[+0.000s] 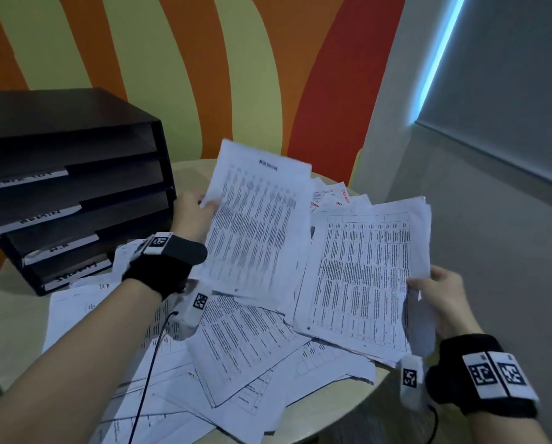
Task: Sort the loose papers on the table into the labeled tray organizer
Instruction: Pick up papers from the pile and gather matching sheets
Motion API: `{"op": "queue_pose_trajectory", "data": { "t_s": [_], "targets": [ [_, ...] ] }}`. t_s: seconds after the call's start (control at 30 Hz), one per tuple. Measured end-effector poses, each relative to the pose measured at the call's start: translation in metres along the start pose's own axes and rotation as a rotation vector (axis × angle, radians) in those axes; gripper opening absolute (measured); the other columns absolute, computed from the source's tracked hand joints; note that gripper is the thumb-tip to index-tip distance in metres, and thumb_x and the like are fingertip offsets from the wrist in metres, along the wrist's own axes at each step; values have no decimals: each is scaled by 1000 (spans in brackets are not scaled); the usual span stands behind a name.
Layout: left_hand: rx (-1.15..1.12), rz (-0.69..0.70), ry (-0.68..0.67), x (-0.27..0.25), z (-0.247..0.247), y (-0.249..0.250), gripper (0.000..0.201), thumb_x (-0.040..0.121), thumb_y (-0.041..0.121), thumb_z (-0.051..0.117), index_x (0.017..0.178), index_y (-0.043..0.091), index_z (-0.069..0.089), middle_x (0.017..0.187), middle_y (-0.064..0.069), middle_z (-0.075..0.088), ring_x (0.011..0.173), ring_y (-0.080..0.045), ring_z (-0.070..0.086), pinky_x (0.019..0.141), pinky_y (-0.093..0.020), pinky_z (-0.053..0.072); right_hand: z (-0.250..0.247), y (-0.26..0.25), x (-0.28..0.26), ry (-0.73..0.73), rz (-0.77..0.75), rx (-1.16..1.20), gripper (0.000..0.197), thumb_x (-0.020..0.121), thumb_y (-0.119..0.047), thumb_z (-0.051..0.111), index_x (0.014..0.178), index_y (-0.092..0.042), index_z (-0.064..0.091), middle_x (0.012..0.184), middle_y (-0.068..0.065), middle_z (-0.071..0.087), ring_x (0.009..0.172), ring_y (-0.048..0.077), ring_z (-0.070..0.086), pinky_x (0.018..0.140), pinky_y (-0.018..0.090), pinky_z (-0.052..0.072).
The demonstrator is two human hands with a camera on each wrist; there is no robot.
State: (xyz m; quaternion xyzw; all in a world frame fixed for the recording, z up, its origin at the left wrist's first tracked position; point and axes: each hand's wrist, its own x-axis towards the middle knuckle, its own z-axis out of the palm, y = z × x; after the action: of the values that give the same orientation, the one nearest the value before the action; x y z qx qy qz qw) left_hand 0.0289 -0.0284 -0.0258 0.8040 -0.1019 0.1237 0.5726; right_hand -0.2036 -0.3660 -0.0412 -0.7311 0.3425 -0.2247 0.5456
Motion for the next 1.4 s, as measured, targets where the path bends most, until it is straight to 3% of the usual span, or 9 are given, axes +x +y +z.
{"op": "queue_pose_trajectory", "data": {
  "t_s": [0.13, 0.37, 0.53, 0.67, 0.77, 0.9, 1.03, 1.23, 1.4],
  "targets": [
    [-313, 79, 26, -4, -19, 33, 14, 90, 10, 64, 100, 19, 68, 105, 8, 66, 100, -14, 64, 88, -32, 52, -1, 8, 6, 28, 6, -1, 15, 83, 9, 52, 94, 12, 63, 75, 14, 61, 72, 22, 53, 68, 35, 39],
    [-524, 80, 30, -4, -43, 62, 16, 91, -5, 58, 96, 10, 61, 93, -6, 69, 87, -19, 66, 87, -35, 54, 1, 4, 3, 43, -28, 3, 14, 84, 8, 51, 91, 14, 61, 76, 13, 59, 72, 22, 53, 67, 34, 39],
    [-456, -134, -163, -17, -16, 62, 38, 87, -7, 63, 121, 0, 48, 94, -9, 71, 76, -15, 69, 61, -26, 56, 8, -13, -5, 13, -80, 84, 17, 85, 8, 55, 95, 2, 68, 78, 7, 66, 74, 25, 60, 68, 31, 45],
    [-308, -211, -276, -47, 28, 46, 27, 89, -9, 58, 116, -7, 56, 93, -11, 66, 75, -14, 63, 62, -15, 53, 16, -29, -18, -138, -62, 170, 20, 85, 8, 58, 94, -5, 70, 82, 11, 73, 70, 29, 67, 46, 22, 49],
    [-209, -264, -351, -63, 58, 34, 17, 88, -2, 62, 102, -11, 60, 93, -15, 62, 72, -6, 61, 66, -10, 48, 25, -34, -21, -207, -59, 163, 18, 89, 6, 53, 92, 2, 69, 88, 17, 74, 75, 33, 69, 58, 31, 54],
    [-320, -420, -469, -68, 71, 29, 47, 83, 4, 70, 124, -11, 51, 124, -23, 60, 108, -30, 63, 93, -35, 52, 32, -38, -20, -187, -32, 248, 28, 97, -18, 51, 98, 6, 66, 99, 21, 72, 86, 30, 67, 80, 46, 53],
    [-270, -196, -308, -69, 72, 50, 12, 90, -4, 56, 98, 1, 64, 101, -16, 67, 81, -21, 59, 71, -22, 43, 35, -40, -25, -216, -114, 225, 52, 91, -54, 56, 114, -8, 64, 117, 11, 68, 108, 30, 64, 98, 49, 48],
    [-214, 324, -59, -69, 60, 101, 17, 99, 14, 46, 111, 4, 55, 100, -12, 66, 89, -25, 63, 74, -40, 54, 35, -67, -53, -9, -567, 122, 13, 99, -12, 46, 106, -22, 51, 95, 5, 62, 86, 13, 62, 77, 40, 50],
    [-298, 514, 4, -72, 55, 127, 20, 100, 2, 43, 119, -2, 46, 96, 6, 60, 83, 11, 58, 72, -9, 48, 26, -86, -72, -14, -710, 306, 22, 100, -8, 47, 110, -28, 47, 109, -4, 62, 99, 3, 60, 83, 16, 49]
  ]
}}
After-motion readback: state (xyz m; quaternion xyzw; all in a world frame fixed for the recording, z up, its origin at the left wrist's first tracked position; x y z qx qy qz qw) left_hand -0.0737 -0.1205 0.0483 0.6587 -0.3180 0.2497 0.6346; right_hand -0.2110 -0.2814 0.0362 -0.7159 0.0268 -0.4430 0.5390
